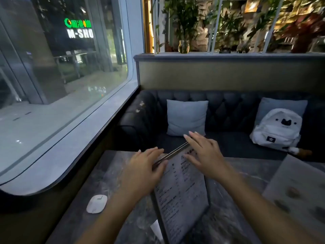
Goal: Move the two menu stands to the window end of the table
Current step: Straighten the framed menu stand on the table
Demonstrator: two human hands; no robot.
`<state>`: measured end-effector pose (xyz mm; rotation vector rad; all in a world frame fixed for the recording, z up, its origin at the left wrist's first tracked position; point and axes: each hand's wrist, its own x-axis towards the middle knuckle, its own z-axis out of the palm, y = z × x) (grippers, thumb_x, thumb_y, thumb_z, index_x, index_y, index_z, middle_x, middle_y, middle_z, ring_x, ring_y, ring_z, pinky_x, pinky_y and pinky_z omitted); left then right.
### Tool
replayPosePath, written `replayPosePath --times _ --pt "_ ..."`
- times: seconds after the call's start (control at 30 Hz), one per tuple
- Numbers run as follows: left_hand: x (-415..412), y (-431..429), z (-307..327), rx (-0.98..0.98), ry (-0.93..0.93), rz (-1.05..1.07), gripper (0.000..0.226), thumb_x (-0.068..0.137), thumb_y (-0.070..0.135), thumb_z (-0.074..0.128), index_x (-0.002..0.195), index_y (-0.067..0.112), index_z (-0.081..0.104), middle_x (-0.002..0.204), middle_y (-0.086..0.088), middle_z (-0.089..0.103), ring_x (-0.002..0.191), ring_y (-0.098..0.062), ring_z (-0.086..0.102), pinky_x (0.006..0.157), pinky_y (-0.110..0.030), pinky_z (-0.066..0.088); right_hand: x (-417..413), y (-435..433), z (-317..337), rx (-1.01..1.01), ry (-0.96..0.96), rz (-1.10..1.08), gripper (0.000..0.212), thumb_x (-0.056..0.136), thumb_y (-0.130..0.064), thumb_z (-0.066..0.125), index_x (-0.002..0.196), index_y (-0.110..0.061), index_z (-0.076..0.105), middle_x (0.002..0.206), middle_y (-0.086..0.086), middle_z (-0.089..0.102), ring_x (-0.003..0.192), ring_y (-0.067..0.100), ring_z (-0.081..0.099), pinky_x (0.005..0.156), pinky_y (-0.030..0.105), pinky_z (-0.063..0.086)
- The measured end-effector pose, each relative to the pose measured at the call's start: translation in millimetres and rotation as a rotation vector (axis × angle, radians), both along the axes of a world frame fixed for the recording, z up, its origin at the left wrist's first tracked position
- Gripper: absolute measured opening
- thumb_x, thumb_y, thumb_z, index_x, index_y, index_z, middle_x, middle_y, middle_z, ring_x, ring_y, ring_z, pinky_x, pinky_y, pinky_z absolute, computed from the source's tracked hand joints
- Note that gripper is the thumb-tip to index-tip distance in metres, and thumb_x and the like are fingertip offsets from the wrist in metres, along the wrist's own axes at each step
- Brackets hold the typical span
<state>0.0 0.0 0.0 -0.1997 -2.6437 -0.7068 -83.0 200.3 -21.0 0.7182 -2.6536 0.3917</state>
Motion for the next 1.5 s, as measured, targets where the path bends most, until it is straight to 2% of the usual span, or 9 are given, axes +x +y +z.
replayPosePath --times 0.13,0.3,0.43,0.53,0.77,1.0,1.13,1.27,1.5 --pt "1.8 1.0 -9.0 0.046 0.023 -0.037 0.031 0.086 0.031 0.054 0.117 0.031 0.057 0.107 0.007 0.069 0.095 -0.013 0.061 0.080 -0.028 0.046 -4.5 -1.0 -5.4 -0.030 -0.007 0.011 0.050 0.089 -0.041 0.048 0.134 -0.025 0.037 0.146 -0.003 0.038 0.139 0.012 0.021 0.103 0.033 0.020" --pt "3.9 -2.8 -11.5 0.112 0.079 0.008 0.026 0.082 0.024 0.062 0.107 0.031 0.063 0.092 0.003 0.074 0.080 -0.016 0.066 0.066 -0.028 0.049 -8.5 -3.6 -0.5 -0.109 0.062 -0.002 0.039 0.087 -0.042 0.050 0.121 -0.023 0.054 0.132 -0.003 0.055 0.131 0.012 0.037 0.095 0.032 0.022" --pt "7.3 -4.6 -12.8 0.157 0.068 0.017 0.026 0.084 0.026 0.061 0.108 0.033 0.063 0.092 0.004 0.074 0.080 -0.013 0.065 0.066 -0.028 0.050 -9.4 -4.2 -0.5 -0.183 0.045 -0.011 0.033 0.087 -0.042 0.051 0.114 -0.027 0.059 0.127 -0.005 0.059 0.126 0.010 0.042 0.088 0.027 0.016" --pt "6.7 -4.3 -11.7 0.150 0.057 0.047 0.024 0.084 0.027 0.061 0.108 0.031 0.065 0.095 0.001 0.075 0.085 -0.018 0.066 0.068 -0.030 0.050 -10.4 -7.3 3.2 -0.249 0.053 -0.016 0.025 0.086 -0.039 0.053 0.105 -0.027 0.065 0.117 -0.007 0.063 0.117 0.009 0.049 0.084 0.025 0.016" --pt "-9.8 -4.2 -13.4 0.112 -0.017 0.122 0.025 0.086 0.035 0.056 0.111 0.033 0.063 0.110 0.005 0.071 0.102 -0.017 0.062 0.078 -0.025 0.045 -9.4 -0.2 7.3 -0.242 0.090 -0.060 0.021 0.084 -0.040 0.056 0.093 -0.028 0.070 0.100 -0.006 0.068 0.100 0.013 0.053 0.079 0.027 0.016" --pt "-37.3 1.0 -7.4 0.067 -0.050 0.048 0.026 0.088 0.036 0.053 0.111 0.033 0.063 0.097 0.003 0.071 0.093 -0.017 0.061 0.075 -0.029 0.041 -0.6 22.3 14.1 -0.179 0.138 -0.154 0.023 0.083 -0.041 0.056 0.087 -0.026 0.073 0.084 -0.001 0.069 0.089 0.018 0.052 0.075 0.030 0.019" --pt "-51.7 4.1 -4.5 0.038 -0.067 -0.022 0.026 0.088 0.035 0.053 0.112 0.031 0.063 0.103 0.003 0.070 0.098 -0.016 0.061 0.086 -0.031 0.042 1.2 32.9 20.5 -0.143 0.108 -0.182 0.025 0.083 -0.044 0.054 0.083 -0.028 0.073 0.074 -0.005 0.063 0.078 0.011 0.044 0.071 0.027 0.013" --pt "-64.8 6.5 -3.0 0.041 -0.096 -0.085 0.025 0.088 0.034 0.054 0.112 0.031 0.063 0.110 0.004 0.069 0.105 -0.015 0.059 0.097 -0.041 0.040 2.7 41.1 22.4 -0.149 0.071 -0.219 0.035 0.080 -0.047 0.057 0.069 -0.018 0.073 0.060 -0.008 0.050 0.073 0.012 0.043 0.072 0.028 0.016" --pt "-77.1 8.9 -6.2 0.075 -0.114 -0.132 0.024 0.086 0.035 0.056 0.109 0.033 0.064 0.112 0.008 0.069 0.103 -0.013 0.059 0.084 -0.026 0.042 6.8 45.6 23.3 -0.162 0.033 -0.242 0.038 0.078 -0.048 0.057 0.064 -0.015 0.070 0.054 -0.013 0.039 0.068 0.014 0.040 0.074 0.032 0.023"
